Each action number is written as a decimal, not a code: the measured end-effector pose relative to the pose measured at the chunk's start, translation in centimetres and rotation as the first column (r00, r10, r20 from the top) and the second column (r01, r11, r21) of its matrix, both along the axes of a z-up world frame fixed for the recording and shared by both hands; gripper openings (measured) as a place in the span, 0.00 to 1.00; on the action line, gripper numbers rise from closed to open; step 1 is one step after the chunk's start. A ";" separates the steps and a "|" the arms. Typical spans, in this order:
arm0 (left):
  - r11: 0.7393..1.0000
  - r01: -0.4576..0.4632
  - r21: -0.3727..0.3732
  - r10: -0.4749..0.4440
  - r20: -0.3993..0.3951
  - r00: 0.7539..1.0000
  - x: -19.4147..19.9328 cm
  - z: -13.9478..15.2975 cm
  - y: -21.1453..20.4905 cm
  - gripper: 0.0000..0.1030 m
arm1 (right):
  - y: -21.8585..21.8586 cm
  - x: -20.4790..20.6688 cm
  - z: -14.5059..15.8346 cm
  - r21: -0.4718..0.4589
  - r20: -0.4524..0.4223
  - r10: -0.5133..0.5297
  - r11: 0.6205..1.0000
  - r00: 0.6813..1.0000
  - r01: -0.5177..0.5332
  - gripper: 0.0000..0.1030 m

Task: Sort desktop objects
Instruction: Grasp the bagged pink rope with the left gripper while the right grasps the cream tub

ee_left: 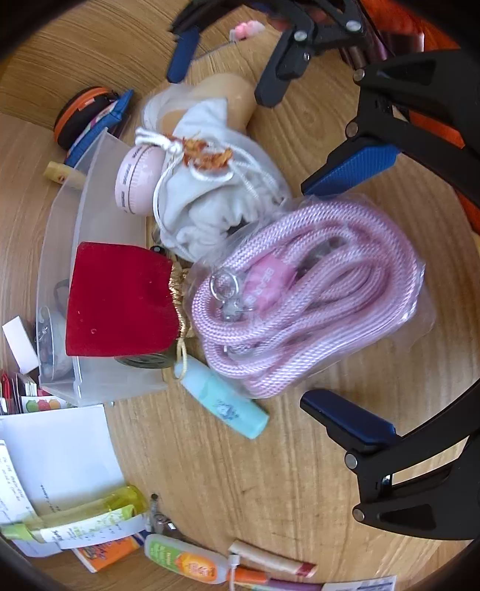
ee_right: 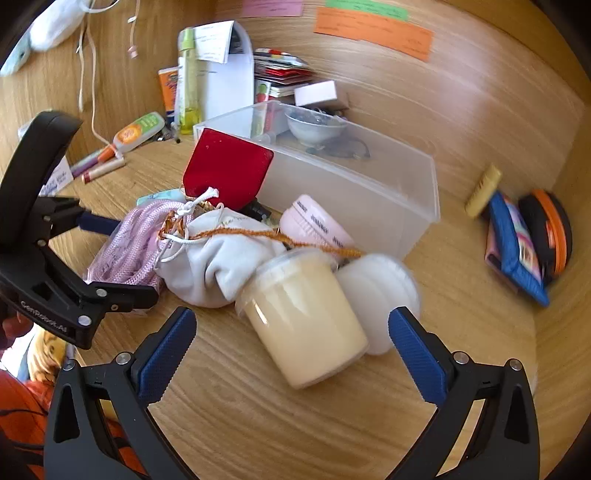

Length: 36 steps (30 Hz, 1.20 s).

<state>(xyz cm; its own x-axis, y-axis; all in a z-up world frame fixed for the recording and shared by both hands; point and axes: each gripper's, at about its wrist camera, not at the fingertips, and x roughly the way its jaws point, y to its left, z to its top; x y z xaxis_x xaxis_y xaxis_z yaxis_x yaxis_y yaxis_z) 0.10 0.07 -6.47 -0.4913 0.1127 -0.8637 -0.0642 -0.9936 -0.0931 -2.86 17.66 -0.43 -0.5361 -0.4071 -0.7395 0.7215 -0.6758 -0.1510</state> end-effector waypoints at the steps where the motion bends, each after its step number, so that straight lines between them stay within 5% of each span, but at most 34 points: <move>1: 1.000 0.004 -0.012 -0.004 -0.001 1.000 -0.2 -0.1 0.1 1.00 | -0.2 -0.1 0.1 0.011 -0.006 0.016 1.000 1.000 -0.016 1.00; 10: 0.995 0.051 -0.086 -0.051 0.004 0.999 -1.9 -0.4 1.4 1.00 | -2.3 -0.9 0.1 0.134 -0.035 0.139 0.982 0.990 -0.133 0.99; 20: 0.996 0.018 -0.083 -0.025 -0.080 0.996 -2.1 -0.6 1.7 1.00 | -3.8 0.2 -1.4 0.292 -0.085 0.215 0.939 0.973 -0.182 0.70; 27: 0.994 0.067 -0.080 -0.073 -0.073 0.995 -1.1 -0.6 0.8 1.00 | -2.4 -0.4 -1.2 0.247 -0.062 0.183 0.955 0.981 -0.163 0.66; 32: 0.994 0.076 -0.077 -0.081 -0.063 0.995 0.3 0.0 -0.5 0.73 | -2.0 0.2 -0.8 0.226 0.006 0.209 0.952 0.978 -0.205 0.66; 36: 0.995 0.076 -0.062 -0.079 -0.042 0.996 0.6 0.2 -1.4 0.72 | -1.9 0.9 -0.7 0.222 0.033 0.226 0.948 0.973 -0.228 0.67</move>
<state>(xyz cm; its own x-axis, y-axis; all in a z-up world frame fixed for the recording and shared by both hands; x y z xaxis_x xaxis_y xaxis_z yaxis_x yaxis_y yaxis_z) 0.66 -1.29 -6.23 -0.5214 0.1005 -0.8474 -0.1440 -0.9892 -0.0288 -1.99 15.73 -1.16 -0.4429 -0.3417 -0.8289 0.8536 -0.4434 -0.2733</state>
